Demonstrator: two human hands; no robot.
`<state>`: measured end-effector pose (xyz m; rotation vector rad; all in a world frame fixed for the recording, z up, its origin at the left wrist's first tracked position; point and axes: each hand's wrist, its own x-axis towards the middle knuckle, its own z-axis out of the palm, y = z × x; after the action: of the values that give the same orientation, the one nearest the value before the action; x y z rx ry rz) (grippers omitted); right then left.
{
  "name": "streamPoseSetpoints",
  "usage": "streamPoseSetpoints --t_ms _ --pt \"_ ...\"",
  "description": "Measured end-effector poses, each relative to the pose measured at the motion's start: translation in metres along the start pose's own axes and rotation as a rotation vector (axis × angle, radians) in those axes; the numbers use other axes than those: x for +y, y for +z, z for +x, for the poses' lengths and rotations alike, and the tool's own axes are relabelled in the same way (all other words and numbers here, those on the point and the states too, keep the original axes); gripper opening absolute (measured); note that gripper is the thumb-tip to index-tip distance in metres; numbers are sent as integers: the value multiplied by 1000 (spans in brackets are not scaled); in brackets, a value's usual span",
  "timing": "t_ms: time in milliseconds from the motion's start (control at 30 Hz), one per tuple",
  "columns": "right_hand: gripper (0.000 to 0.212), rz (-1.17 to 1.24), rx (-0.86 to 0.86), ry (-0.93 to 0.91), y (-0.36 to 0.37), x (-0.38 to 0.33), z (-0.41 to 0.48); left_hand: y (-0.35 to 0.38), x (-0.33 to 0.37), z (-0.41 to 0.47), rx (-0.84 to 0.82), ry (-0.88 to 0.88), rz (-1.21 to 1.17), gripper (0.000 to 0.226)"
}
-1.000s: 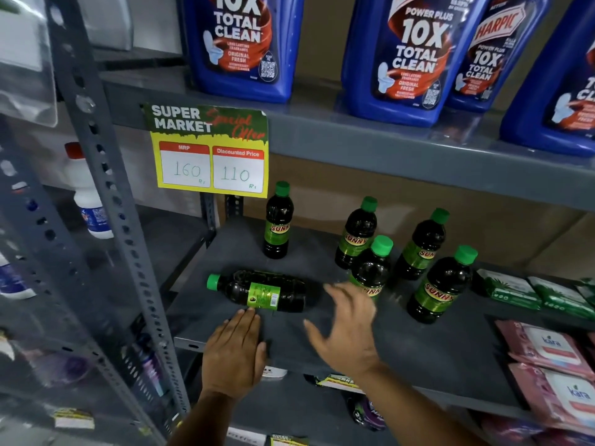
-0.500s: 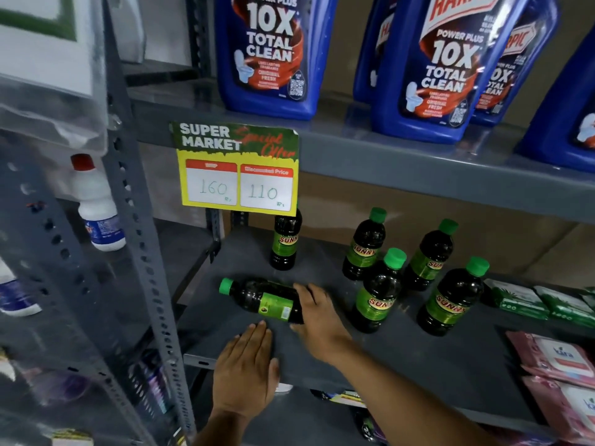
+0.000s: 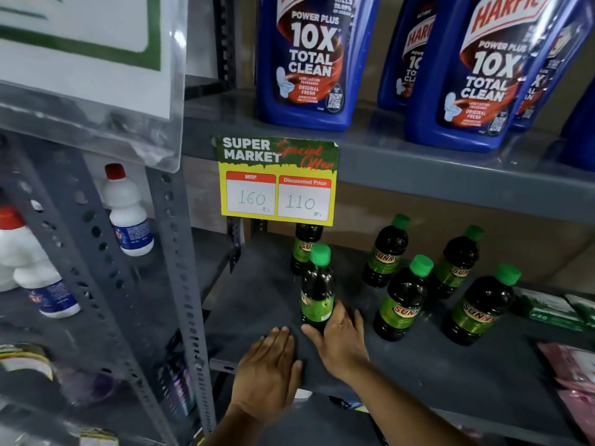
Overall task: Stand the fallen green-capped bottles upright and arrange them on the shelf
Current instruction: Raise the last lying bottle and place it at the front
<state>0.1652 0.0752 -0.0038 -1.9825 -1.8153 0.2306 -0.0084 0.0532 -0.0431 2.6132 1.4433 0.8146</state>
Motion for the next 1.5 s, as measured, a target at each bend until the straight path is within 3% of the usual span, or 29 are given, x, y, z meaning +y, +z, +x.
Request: streamPoseSetpoints --t_ms 233,300,467,633,767,933,1067,1500 --pt "102 -68 6 -6 2 2 3 -11 -25 13 -93 1 107 58" --pt "94 3 57 3 1 0 4 -11 -24 13 -87 -3 107 55" --pt "109 270 179 117 -7 -6 10 -11 -23 13 -80 -12 118 55" --pt "82 482 71 174 -4 -2 12 -7 -24 13 -59 -11 94 54" --pt "95 364 70 166 -2 -2 15 -7 -23 13 -40 -11 84 53" --pt "68 220 64 127 -3 -5 15 -9 -22 13 -52 -20 91 54" --pt "59 163 26 116 0 -2 17 -9 -21 13 -62 -24 98 54" --pt "56 115 2 74 3 3 18 -11 -20 13 -67 -29 116 54"
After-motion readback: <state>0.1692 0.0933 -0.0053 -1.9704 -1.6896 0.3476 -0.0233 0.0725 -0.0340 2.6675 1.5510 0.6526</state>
